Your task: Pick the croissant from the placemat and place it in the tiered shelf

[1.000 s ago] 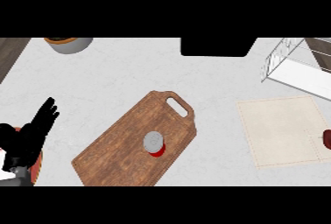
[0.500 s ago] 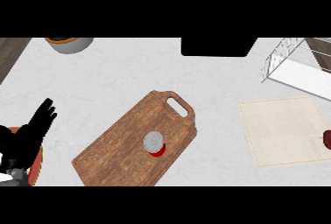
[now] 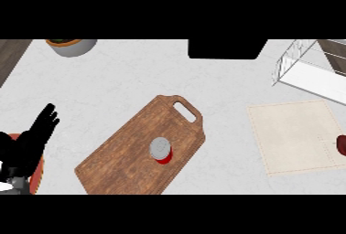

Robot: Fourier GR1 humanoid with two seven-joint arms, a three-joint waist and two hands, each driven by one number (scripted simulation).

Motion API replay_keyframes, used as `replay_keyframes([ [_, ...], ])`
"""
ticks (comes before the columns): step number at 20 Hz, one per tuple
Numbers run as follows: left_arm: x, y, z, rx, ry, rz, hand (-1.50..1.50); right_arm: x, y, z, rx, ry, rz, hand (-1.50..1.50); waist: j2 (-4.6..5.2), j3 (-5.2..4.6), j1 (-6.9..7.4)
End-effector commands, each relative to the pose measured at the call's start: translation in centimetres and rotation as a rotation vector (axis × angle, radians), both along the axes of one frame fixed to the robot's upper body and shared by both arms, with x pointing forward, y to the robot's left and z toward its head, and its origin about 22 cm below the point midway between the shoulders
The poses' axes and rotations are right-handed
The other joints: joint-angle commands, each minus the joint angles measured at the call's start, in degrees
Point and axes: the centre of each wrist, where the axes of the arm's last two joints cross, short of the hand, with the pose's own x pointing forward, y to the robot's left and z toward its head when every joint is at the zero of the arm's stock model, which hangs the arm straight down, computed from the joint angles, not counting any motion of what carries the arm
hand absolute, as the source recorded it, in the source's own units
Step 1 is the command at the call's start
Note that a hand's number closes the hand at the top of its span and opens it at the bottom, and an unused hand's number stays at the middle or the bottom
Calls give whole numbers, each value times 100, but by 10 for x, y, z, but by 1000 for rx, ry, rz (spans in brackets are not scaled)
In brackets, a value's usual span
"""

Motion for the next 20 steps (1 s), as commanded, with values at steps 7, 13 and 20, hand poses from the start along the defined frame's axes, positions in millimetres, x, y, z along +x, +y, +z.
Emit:
replay_keyframes([
  [7, 1, -3, -5, -16, -4, 23, 0, -48, -42, 48, 247, -194, 68, -150, -35, -4, -118],
  [13, 6, 13, 2, -15, 4, 22, 0, -115, -87, 71, 267, -270, 9, -150, -40, -5, -201],
  [20, -17, 3, -12, -15, 7, 40, 0, -233, -136, 107, 255, -217, -109, -150, -37, 10, -217],
])
